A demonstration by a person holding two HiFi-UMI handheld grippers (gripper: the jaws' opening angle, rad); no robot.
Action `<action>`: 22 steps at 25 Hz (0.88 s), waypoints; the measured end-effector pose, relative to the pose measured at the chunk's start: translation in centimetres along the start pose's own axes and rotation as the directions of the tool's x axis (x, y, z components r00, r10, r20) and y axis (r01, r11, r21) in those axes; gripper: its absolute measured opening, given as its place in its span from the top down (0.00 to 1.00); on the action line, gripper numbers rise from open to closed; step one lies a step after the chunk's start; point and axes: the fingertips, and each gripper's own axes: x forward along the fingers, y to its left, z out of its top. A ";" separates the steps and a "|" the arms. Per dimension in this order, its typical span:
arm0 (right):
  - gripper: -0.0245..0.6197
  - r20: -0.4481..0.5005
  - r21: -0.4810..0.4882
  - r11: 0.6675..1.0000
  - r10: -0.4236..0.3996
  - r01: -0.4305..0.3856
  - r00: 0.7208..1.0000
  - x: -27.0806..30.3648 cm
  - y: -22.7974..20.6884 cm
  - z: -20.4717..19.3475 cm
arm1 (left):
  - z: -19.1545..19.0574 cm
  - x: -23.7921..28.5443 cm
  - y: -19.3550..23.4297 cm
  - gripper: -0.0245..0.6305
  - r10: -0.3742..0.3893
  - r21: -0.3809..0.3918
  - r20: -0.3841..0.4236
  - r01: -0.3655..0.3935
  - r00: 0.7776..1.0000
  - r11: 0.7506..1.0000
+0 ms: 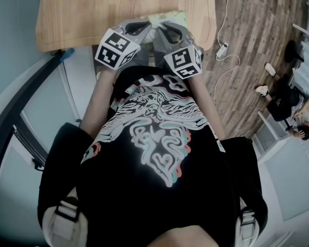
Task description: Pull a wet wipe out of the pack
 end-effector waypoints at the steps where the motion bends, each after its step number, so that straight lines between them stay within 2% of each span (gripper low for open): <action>1: 0.88 -0.002 0.000 1.000 0.001 -0.001 1.000 0.0 0.0 0.0 | 0.0 0.0 -0.1 0.97 0.000 0.002 0.000 0.000 1.000 1.000; 22: 0.88 -0.008 -0.002 1.000 -0.013 0.013 1.000 0.0 -0.2 -0.2 | -0.4 -0.7 0.1 0.97 0.008 -0.007 0.006 -0.008 1.000 1.000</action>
